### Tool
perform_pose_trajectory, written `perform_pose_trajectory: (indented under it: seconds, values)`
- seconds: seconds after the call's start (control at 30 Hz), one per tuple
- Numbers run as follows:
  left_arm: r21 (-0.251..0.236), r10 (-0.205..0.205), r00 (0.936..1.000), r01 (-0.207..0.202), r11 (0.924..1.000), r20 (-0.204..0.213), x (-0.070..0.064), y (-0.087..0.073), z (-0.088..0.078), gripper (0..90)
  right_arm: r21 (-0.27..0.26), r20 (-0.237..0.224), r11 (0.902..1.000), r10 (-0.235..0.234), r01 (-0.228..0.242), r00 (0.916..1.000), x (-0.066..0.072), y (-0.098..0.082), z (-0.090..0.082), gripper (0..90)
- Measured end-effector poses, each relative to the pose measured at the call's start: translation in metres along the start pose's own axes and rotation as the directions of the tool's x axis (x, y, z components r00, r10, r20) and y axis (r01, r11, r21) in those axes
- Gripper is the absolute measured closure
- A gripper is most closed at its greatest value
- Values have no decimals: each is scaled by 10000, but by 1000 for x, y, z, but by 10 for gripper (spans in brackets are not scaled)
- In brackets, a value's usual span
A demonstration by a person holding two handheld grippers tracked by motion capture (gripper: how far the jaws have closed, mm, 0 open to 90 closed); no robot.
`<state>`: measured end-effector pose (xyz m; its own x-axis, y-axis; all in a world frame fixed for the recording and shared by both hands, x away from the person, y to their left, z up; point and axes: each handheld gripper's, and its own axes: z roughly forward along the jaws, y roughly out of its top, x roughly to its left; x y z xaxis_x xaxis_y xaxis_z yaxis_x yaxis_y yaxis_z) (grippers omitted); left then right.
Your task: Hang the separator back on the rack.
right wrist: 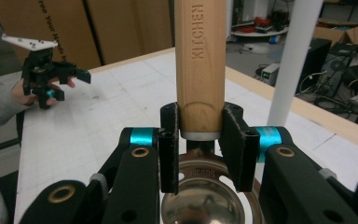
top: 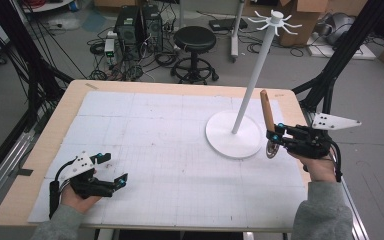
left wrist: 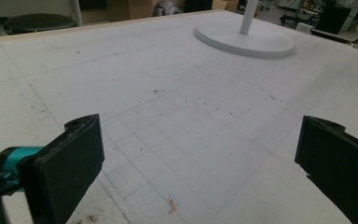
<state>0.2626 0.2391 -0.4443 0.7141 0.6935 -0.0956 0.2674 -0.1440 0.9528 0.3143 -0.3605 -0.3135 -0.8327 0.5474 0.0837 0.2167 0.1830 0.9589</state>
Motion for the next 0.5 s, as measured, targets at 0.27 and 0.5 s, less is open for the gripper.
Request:
perform_pose_trajectory:
  seconds: [0.27, 0.5]
  values:
    - [12, -3, 10000, 3, 10000, 3, -1, 0, 0, 18, -511, 498, 9986, 153, -127, 9986, -2, 8, -9, 700]
    - [-13, -54, 10000, 54, 10000, 2, -1, 0, 0, 18, -648, 753, 9978, 214, -165, 9969, -4, 14, -13, 700]
